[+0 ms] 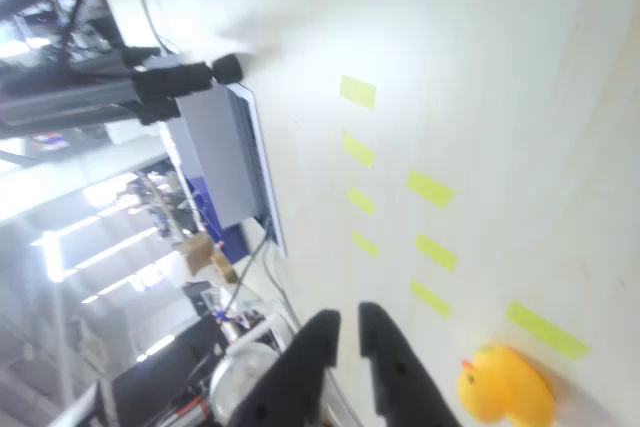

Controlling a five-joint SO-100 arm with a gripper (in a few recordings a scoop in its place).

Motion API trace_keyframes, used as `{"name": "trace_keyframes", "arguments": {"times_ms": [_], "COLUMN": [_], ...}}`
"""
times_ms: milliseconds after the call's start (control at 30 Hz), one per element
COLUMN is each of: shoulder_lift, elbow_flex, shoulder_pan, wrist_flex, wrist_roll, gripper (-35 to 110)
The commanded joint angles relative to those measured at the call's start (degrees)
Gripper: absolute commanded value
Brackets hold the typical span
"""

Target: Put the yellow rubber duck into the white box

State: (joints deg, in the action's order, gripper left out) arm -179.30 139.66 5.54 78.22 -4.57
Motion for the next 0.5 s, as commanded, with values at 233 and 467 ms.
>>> {"name": "trace_keyframes", "arguments": {"times_ms": [233,467], "shoulder_lift": [39.0,48.5], "elbow_flex": [-30.1,-34.5], "shoulder_pan": [7.0,13.2], "wrist_flex": [7.6,12.6], "wrist_roll": [8.3,24.4], "gripper": [0,0]}}
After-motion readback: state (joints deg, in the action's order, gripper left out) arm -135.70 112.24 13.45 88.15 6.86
